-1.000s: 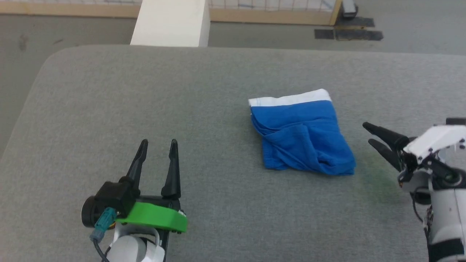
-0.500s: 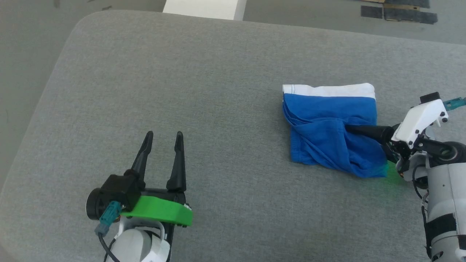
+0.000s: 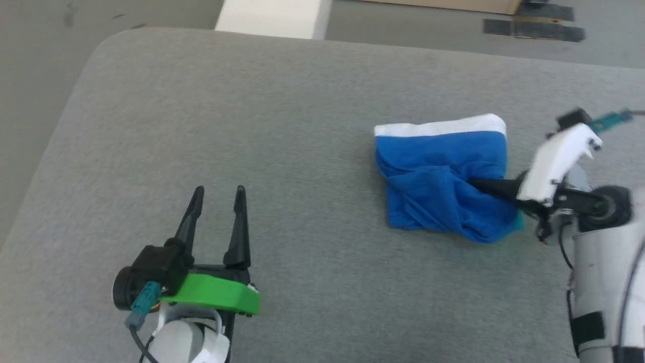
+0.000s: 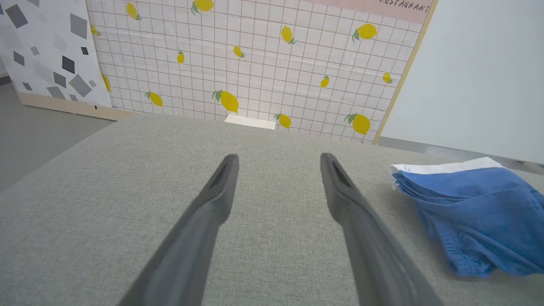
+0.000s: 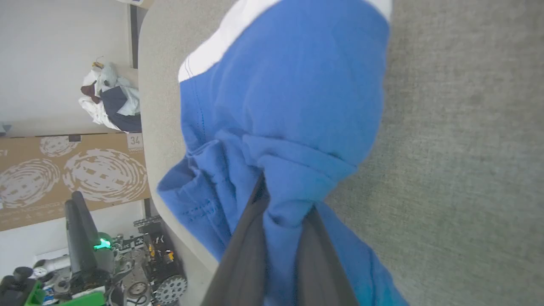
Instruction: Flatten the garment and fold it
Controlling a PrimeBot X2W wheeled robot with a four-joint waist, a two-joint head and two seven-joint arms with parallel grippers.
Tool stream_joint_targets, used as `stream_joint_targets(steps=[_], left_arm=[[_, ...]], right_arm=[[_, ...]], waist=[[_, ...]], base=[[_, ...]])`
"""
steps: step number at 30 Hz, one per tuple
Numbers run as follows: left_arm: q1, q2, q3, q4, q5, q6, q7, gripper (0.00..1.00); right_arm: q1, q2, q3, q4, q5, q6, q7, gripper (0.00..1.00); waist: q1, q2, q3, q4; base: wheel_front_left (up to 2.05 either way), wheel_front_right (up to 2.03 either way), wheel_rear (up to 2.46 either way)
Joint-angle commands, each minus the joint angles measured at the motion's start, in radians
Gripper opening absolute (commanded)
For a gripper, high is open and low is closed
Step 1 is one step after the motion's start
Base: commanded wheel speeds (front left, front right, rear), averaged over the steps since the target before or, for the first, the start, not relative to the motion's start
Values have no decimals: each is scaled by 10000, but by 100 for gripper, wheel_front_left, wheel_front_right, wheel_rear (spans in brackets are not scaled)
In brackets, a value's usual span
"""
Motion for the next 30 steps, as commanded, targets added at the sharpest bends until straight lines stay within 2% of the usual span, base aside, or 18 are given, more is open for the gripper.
stream_joint_targets(steps=[1, 4, 7, 12, 16, 22, 30], left_arm=[[99, -20, 79, 15, 61, -1, -46, 100], [194, -20, 259, 30, 152, -62, -46, 100], [187, -20, 321, 39, 221, -138, -46, 100], [-43, -20, 380, 19, 421, -266, -46, 100], [-331, -20, 402, 17, 653, -363, -46, 100], [-675, 78, 439, 106, 1090, -591, -46, 100], [-1238, 543, 256, 154, 1559, -767, -46, 100]], right_arm=[[258, 16, 511, -393, -314, -11, -13, 0], [529, -54, 1778, -1312, -766, -11, 76, 0], [570, -159, 2564, -1895, -880, -11, 276, 0], [434, -960, 4259, -2777, -1447, -11, 396, 0], [189, -1638, 5047, -2980, -1785, -11, -56, 0], [-378, -2393, 5560, -2427, -2419, -11, -1449, 0], [-1485, -2914, 5797, -628, -3292, -11, -3359, 0]], waist=[[-1, 0, -157, -584], [-1, 0, -242, -1324], [-1, 0, -259, -1948], [-1, 0, -77, -3274], [-1, 0, 267, -4131], [-1, 0, 910, -5169], [-1, 0, 2017, -6045]], base=[[0, 0, 0], [0, 0, 0], [0, 0, 0], [0, 0, 0], [0, 0, 0], [0, 0, 0], [0, 0, 0]])
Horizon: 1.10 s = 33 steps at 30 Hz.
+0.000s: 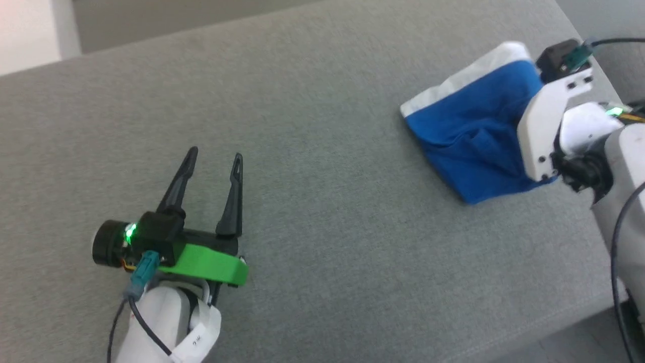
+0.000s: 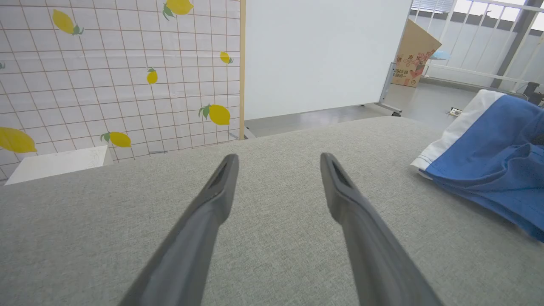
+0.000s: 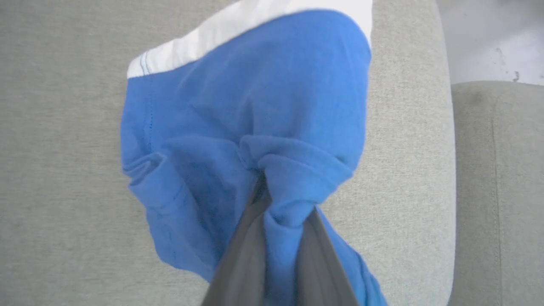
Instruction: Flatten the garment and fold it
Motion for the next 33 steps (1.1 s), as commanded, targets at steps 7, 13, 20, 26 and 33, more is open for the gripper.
stream_joint_targets(steps=[7, 13, 20, 26, 33], left_arm=[[-695, 614, -117, -164, 325, -112, 66, 100], [-763, 973, -87, -568, 394, -126, 429, 100], [-785, 1212, -127, -1090, 433, -128, 825, 100], [-771, 1239, -224, -1284, 438, -45, 936, 100], [-479, 878, -298, -773, 126, 122, 432, 100]], right_arm=[[-1098, -525, -91, 1687, -1285, -13, -1817, 0], [-1661, -724, -675, 2926, -2335, -13, -3450, 0], [-2160, -476, -1731, 4123, -3406, -13, -5203, 0], [-2409, -168, -2957, 5112, -4473, -13, -6367, 100], [-2160, -183, -3909, 5329, -5116, -13, -7581, 100]], waist=[[0, -1, 1826, -1175], [0, -1, 2231, -1256], [0, -1, 2544, -1121], [0, -1, 2500, -820], [0, -1, 1544, -269]], base=[[0, 0, 0], [0, 0, 0], [0, 0, 0], [0, 0, 0], [0, 0, 0]])
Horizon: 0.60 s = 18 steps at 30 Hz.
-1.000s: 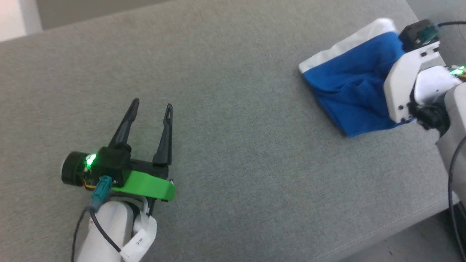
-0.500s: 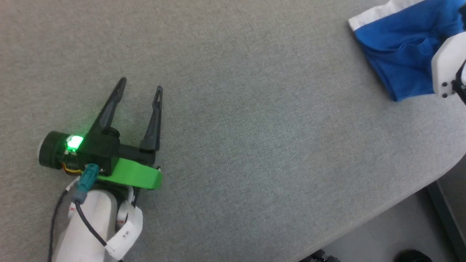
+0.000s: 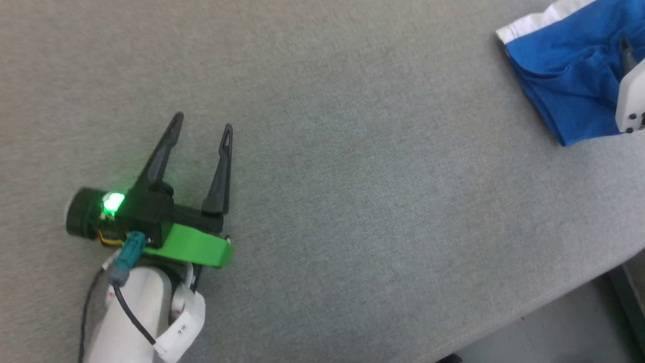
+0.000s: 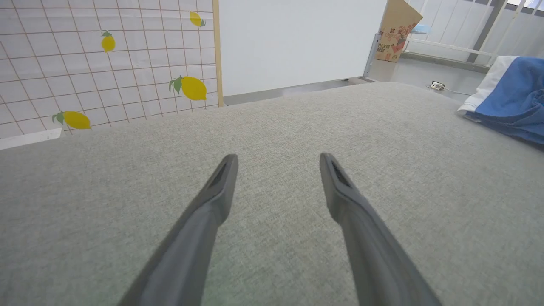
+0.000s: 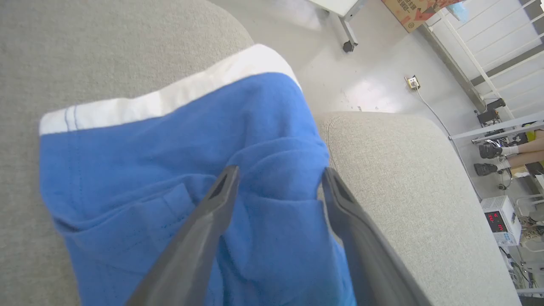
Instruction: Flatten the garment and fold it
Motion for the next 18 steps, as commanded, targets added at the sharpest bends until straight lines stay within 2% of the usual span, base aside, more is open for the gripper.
stream_joint_targets(steps=[1, 6, 11, 15, 18], left_arm=[[213, -79, -10, 203, -152, 74, -146, 100], [449, -531, -137, 773, -456, 126, -454, 100], [783, -866, -100, 1144, -778, 175, -533, 100], [1207, -1086, 59, 1205, -1067, 187, -538, 100], [1566, -1210, 163, 1291, -1272, 188, -539, 100]], right_arm=[[149, -15, -92, 49, -48, -17, -226, 100], [655, -245, -428, -50, 46, -17, -742, 100], [1496, -150, -556, -494, 541, -17, -1267, 100], [2480, 157, -398, -1284, 1357, -17, -1946, 100], [3443, 365, -311, -2345, 2143, -17, -2430, 100]], waist=[[-1, -1, -688, 446], [-1, -1, -1722, 1050], [-1, -1, -2754, 1628], [-1, -1, -3478, 2094], [-1, -1, -3943, 2454]], base=[[0, 0, 0], [0, 0, 0], [0, 0, 0], [0, 0, 0], [0, 0, 0]])
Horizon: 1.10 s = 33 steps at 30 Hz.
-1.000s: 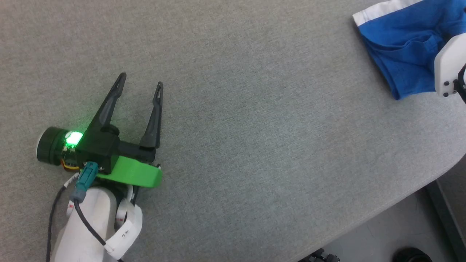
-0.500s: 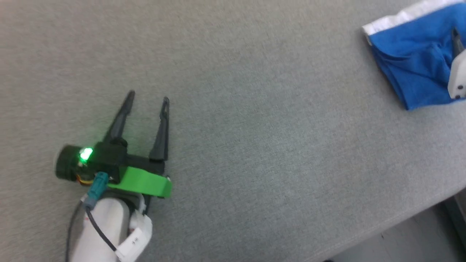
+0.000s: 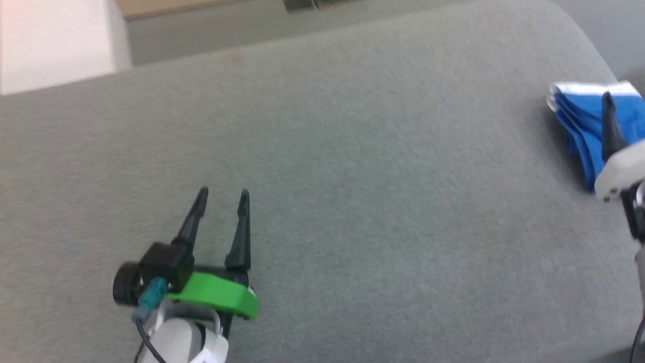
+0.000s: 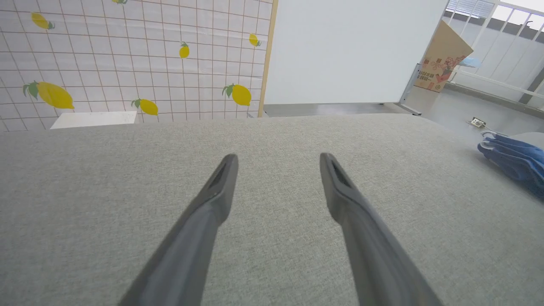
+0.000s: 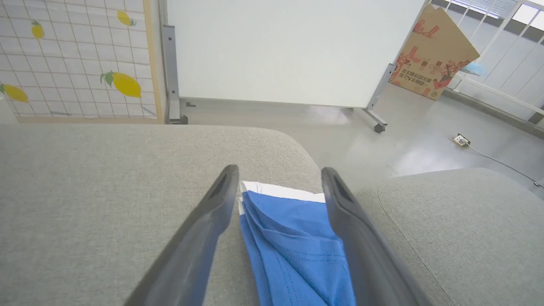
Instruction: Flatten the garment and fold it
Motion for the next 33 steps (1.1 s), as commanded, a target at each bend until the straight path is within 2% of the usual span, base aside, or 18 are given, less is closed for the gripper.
stream_joint_targets(steps=[1, 6, 11, 15, 21, 33], left_arm=[[175, -38, 48, 69, -120, 17, -45, 100], [552, -125, 112, 240, -346, 1, -46, 100], [776, -151, 68, 306, -527, 35, -46, 100], [808, -155, -109, 309, -711, 148, -46, 100], [914, -156, -341, 416, -872, 222, -47, 100], [1130, -157, -444, 500, -891, 367, -47, 100]], right_arm=[[467, 59, 0, -471, 274, -15, -172, 100], [2528, 547, -122, -2916, 973, -15, -386, 100], [4559, 1342, -278, -5338, 1079, -15, -424, 100], [5586, 1899, -286, -6570, 1027, -15, -432, 100], [6571, 2396, 7, -7420, 806, -15, -434, 100], [7695, 2791, 197, -7725, 397, -15, -436, 100]], waist=[[1, 0, -1206, 1120], [1, 0, -1764, 1713], [1, 0, -2092, 2315], [1, 0, -2188, 2723], [1, 0, -2411, 3131], [1, 0, -2690, 3514]], base=[[0, 0, 0], [0, 0, 0], [0, 0, 0], [0, 0, 0], [0, 0, 0], [0, 0, 0]])
